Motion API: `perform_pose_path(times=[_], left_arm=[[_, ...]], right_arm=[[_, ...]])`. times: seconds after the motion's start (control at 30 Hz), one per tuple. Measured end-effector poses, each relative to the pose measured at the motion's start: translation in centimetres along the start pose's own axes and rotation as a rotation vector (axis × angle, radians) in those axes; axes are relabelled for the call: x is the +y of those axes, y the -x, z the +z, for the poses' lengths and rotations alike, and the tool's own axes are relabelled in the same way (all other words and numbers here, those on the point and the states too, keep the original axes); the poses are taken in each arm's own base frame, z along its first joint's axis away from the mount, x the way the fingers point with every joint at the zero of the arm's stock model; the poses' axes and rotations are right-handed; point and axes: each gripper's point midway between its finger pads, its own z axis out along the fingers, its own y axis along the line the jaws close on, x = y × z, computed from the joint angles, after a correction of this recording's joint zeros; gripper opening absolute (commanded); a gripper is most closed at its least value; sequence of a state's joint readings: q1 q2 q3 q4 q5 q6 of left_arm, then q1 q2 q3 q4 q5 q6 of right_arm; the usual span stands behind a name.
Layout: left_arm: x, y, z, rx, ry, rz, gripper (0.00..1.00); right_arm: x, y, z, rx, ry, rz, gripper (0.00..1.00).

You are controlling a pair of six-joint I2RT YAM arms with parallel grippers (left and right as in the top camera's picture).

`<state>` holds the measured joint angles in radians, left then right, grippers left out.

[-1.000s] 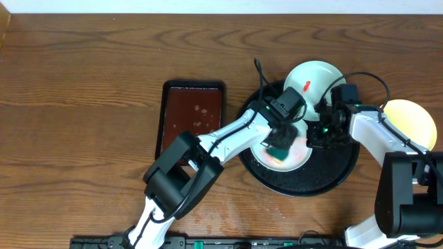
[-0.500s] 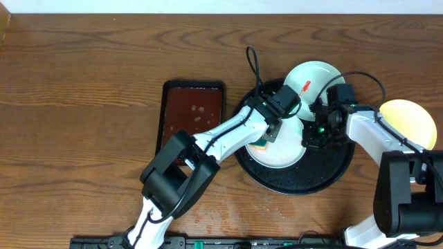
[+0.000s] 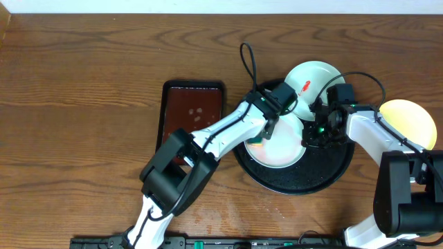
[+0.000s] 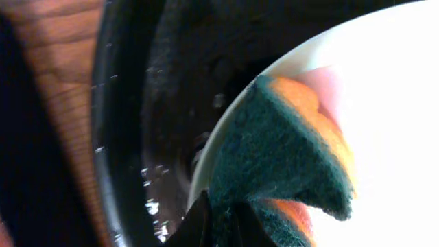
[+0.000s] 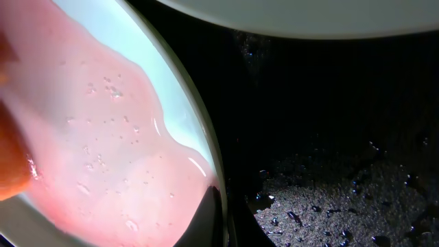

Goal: Clean dirty plates on tray and stack at the side
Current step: 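Scrub the pale green plate with the sponge while right gripper holds it, then return the sponge with left gripper to the small tray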

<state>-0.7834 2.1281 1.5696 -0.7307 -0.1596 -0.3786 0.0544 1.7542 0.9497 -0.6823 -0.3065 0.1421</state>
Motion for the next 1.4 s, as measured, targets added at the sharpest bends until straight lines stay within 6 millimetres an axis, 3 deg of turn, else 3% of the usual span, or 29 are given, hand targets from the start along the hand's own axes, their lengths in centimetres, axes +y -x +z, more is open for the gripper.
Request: perform_pose_path(times=[0.13,0.23,0.47,0.83,1.0,1.17,1.23,1.4], left_arm=[[-1.5,0.6,0.2,0.016,-0.138,-0.042,0.07],[-3.7,0.9,0.6,0.037,-0.282,-0.052,0.08],[-6.5,1.1,0.3,0.057,-0.491,0.016,0.08],[-8.8,-0.9,-0.6,0.089,-0.543,0.186,0.07],[-7.9,-2.1,-0.9,0.129,-0.448,0.198,0.07],[-5.2,-3.3,-1.8,0.161,-0.319,0.174,0.07],[-3.9,-2.9,-2.4,0.15,-0.291,0.128,0.07],[2.3,-0.1,-8.3,0.051,-0.259,-0.039,0.08]], right_arm=[[0.0,0.0,0.0,0.001,0.0,0.002,0.01],[0.0,-0.1,0.0,0.002,0.0,0.008,0.01],[-0.2,-0.1,0.0,0.003,-0.013,0.01,0.01],[-0.5,0.0,-0.1,0.0,-0.023,0.012,0.01],[-0.5,0.0,-0.1,-0.001,-0.023,0.011,0.01],[-0.5,0.0,-0.1,-0.001,-0.023,0.011,0.01],[-0.5,0.0,-0.1,-0.001,-0.023,0.012,0.01],[-0.5,0.1,-0.1,-0.005,-0.022,0.01,0.03]])
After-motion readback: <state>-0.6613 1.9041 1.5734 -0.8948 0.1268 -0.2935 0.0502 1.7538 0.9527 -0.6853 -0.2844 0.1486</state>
